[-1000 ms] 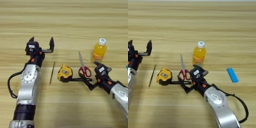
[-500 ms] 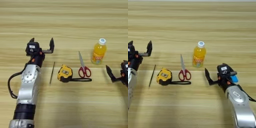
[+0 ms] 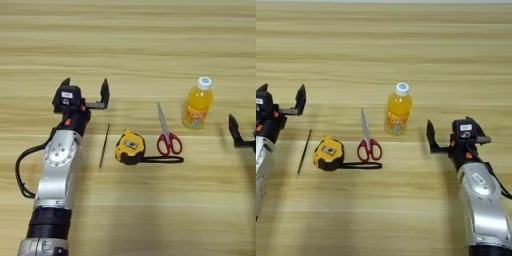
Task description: Move the objects on the table
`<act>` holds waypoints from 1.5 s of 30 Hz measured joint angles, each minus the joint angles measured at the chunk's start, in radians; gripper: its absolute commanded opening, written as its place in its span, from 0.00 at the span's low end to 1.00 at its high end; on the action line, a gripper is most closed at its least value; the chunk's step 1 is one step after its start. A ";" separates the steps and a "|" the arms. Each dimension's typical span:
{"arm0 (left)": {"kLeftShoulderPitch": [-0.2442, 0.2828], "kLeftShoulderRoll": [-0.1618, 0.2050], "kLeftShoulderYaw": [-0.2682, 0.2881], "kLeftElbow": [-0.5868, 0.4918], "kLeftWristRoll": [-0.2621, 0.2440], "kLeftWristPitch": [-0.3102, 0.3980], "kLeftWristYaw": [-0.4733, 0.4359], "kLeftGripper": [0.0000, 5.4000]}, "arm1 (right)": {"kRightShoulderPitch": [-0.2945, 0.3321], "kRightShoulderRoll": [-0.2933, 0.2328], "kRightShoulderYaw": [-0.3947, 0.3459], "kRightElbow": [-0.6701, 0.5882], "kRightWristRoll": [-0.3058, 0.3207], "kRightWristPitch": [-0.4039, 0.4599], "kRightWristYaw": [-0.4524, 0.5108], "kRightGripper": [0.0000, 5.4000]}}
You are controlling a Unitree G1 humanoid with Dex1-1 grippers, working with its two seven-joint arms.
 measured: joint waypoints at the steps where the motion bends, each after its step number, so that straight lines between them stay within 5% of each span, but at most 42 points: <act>1: 0.000 0.000 -0.002 0.003 0.001 0.002 -0.001 1.00 | -0.006 0.002 -0.002 0.011 0.005 -0.012 0.001 0.99; 13: 0.014 0.016 -0.058 0.010 0.006 0.100 -0.059 1.00 | -0.068 0.009 -0.032 0.135 0.061 -0.085 0.008 0.99; 24: 0.115 0.024 -0.117 -0.205 0.030 0.219 -0.075 1.00 | -0.068 0.016 -0.026 0.109 0.073 -0.080 0.009 0.99; 30: 0.224 0.010 -0.189 -0.282 0.031 0.273 -0.080 1.00 | -0.048 0.037 -0.003 0.066 0.076 -0.069 0.007 0.99; 45: 0.275 -0.007 -0.309 -0.188 0.071 0.247 -0.088 1.00 | -0.040 0.041 0.011 0.037 0.076 -0.047 0.002 0.99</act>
